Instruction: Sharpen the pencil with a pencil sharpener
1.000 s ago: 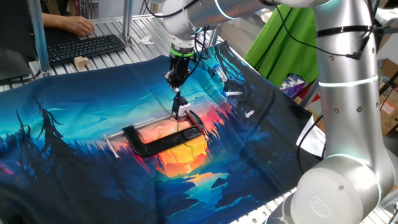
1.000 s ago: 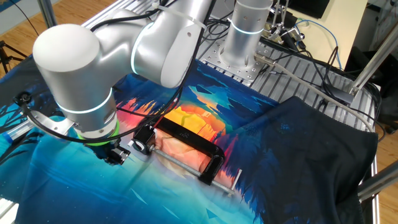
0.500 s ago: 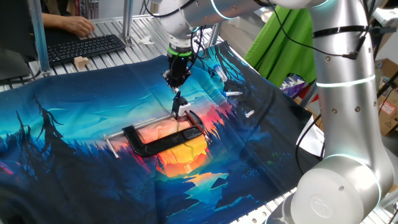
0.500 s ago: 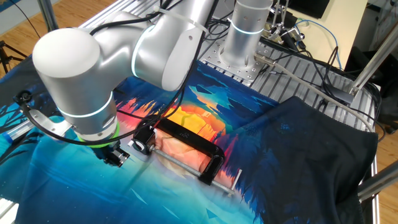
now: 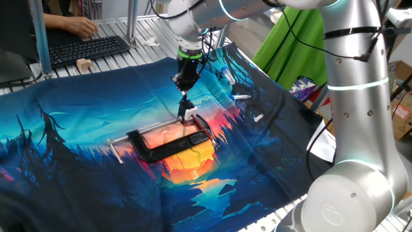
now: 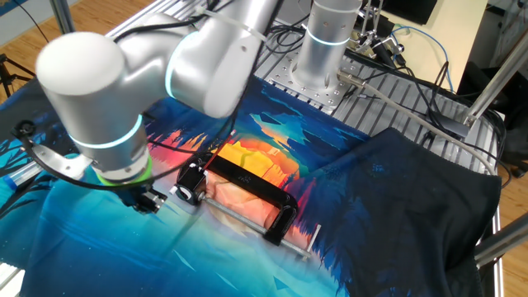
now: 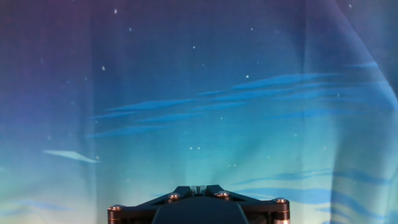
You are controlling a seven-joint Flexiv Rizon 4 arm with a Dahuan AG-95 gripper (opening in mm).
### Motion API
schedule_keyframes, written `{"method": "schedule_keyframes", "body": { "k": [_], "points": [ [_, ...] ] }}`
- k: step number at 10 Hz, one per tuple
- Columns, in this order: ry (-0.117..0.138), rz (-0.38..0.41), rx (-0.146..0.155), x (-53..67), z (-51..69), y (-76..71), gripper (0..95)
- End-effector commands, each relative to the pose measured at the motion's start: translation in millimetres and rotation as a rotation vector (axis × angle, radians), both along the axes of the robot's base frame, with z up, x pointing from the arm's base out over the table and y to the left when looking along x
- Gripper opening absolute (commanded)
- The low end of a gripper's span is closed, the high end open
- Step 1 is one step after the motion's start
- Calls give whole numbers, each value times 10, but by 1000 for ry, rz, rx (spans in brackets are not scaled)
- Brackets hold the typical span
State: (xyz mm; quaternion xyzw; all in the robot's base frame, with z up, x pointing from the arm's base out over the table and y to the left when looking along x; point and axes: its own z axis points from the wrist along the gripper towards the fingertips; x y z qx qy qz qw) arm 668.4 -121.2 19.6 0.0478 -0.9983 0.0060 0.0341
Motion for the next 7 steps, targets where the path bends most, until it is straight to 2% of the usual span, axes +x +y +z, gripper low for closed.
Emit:
{"method": "schedule_keyframes", "body": {
  "k": [1, 7],
  "points": [
    [2, 22, 10, -28, -5, -109, 0],
    [8, 2, -1, -14, -2, -60, 0]
  ]
}}
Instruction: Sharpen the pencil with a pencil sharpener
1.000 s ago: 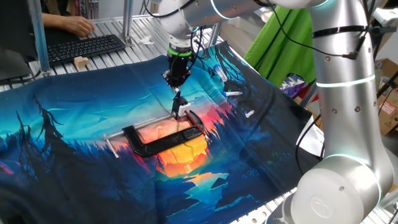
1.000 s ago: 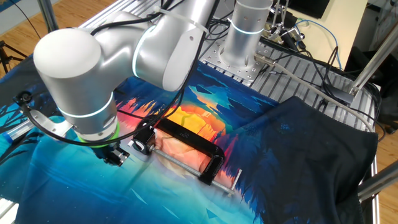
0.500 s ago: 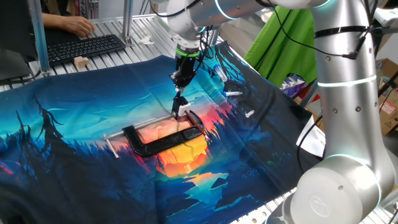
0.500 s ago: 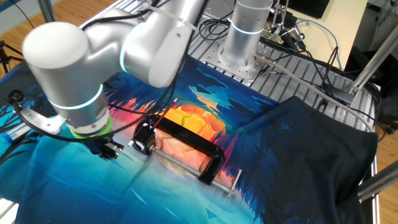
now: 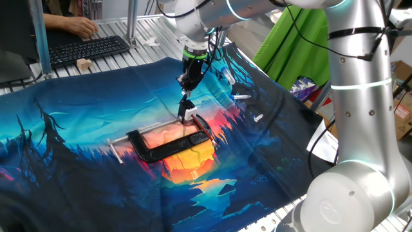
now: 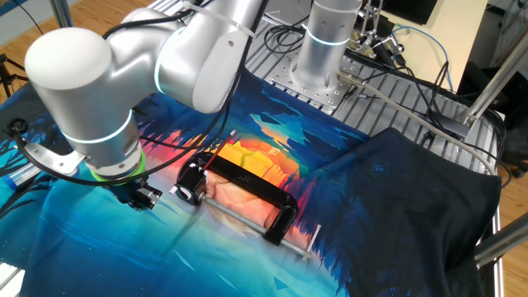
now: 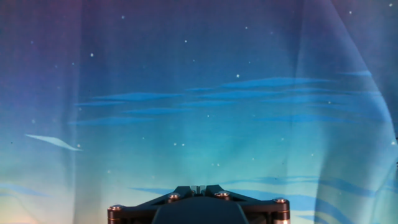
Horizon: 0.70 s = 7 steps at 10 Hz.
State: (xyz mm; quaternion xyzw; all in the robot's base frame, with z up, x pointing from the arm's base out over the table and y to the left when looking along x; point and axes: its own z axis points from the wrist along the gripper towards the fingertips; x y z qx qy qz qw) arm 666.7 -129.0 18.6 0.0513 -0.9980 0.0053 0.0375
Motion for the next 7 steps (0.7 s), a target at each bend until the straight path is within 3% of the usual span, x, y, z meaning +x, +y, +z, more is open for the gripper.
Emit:
{"method": "schedule_keyframes", "body": {
  "k": [1, 3, 7],
  "points": [
    [3, -11, -5, 10, 18, 52, 0],
    [4, -19, -12, 21, 38, 113, 0],
    [20, -79, -19, 66, 110, 470, 0]
  ]
}}
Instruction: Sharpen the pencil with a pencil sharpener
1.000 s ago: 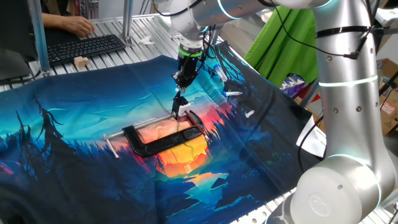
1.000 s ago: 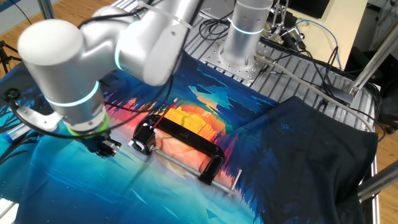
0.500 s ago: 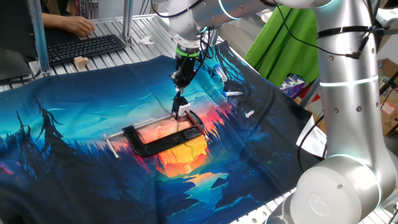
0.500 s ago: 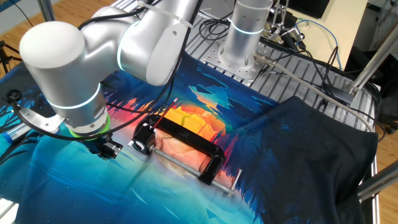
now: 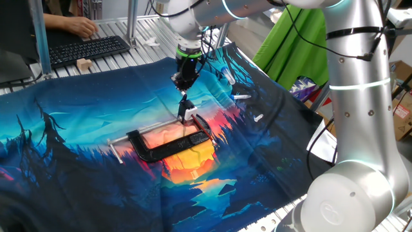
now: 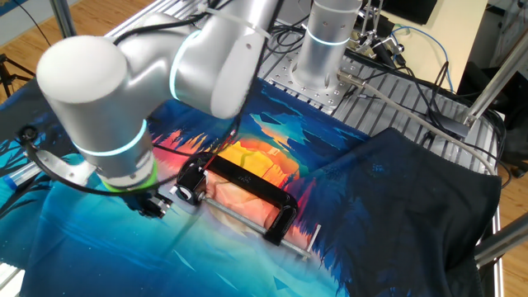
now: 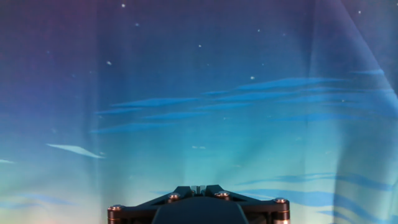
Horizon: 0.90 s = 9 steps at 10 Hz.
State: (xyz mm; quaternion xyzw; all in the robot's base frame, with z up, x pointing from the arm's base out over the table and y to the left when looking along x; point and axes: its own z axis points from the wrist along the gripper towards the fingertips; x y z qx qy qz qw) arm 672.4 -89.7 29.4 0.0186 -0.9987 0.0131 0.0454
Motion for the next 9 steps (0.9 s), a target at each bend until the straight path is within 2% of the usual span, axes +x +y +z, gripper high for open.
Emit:
{"method": "schedule_keyframes", "body": {
  "k": [1, 3, 6, 9],
  "points": [
    [8, -34, -2, 21, -8, 204, 0],
    [19, -84, -8, 22, -23, 498, 0],
    [26, -152, -16, -24, -31, 865, 0],
    [27, -187, -19, -65, -43, 1036, 0]
  ]
}}
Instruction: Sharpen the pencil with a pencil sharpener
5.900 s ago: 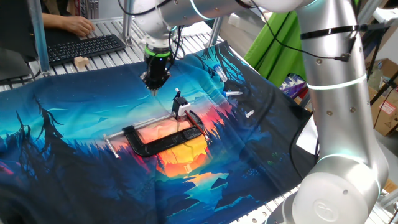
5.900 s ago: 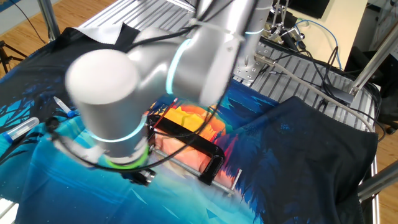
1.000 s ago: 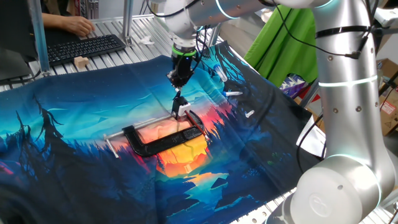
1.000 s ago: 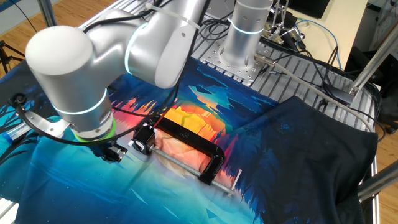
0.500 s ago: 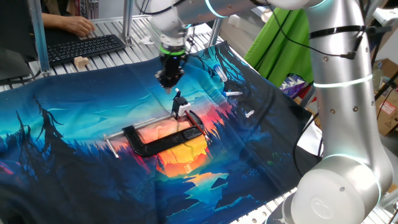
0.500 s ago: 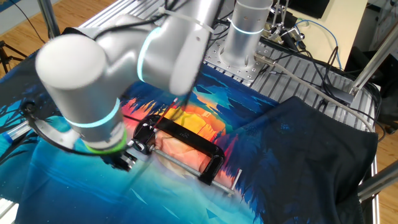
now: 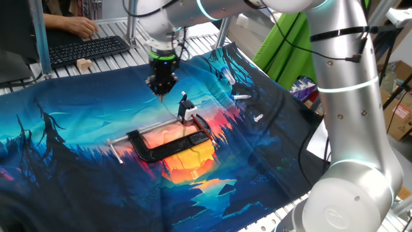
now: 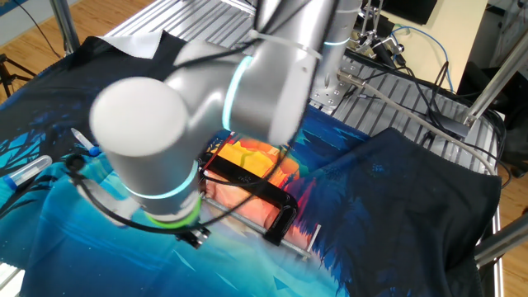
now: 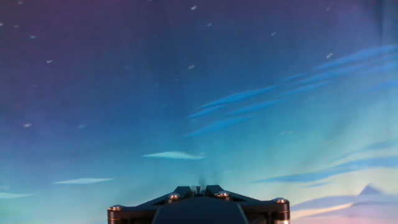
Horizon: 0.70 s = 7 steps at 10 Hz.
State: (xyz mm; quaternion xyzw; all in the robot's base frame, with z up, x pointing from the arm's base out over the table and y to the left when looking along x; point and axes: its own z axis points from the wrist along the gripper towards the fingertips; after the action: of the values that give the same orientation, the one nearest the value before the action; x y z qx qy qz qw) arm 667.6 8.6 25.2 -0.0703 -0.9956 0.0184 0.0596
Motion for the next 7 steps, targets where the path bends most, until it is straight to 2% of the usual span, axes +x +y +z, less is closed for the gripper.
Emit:
{"method": "schedule_keyframes", "body": {
  "k": [1, 4, 5, 6, 7],
  "points": [
    [2, -8, 1, -18, 5, 53, 0],
    [26, 29, 8, -51, 168, -32, 0],
    [27, 26, 8, -78, 268, -86, 0],
    [27, 25, 3, -100, 332, -115, 190],
    [31, 41, -11, -142, 454, -195, 190]
  ]
}}
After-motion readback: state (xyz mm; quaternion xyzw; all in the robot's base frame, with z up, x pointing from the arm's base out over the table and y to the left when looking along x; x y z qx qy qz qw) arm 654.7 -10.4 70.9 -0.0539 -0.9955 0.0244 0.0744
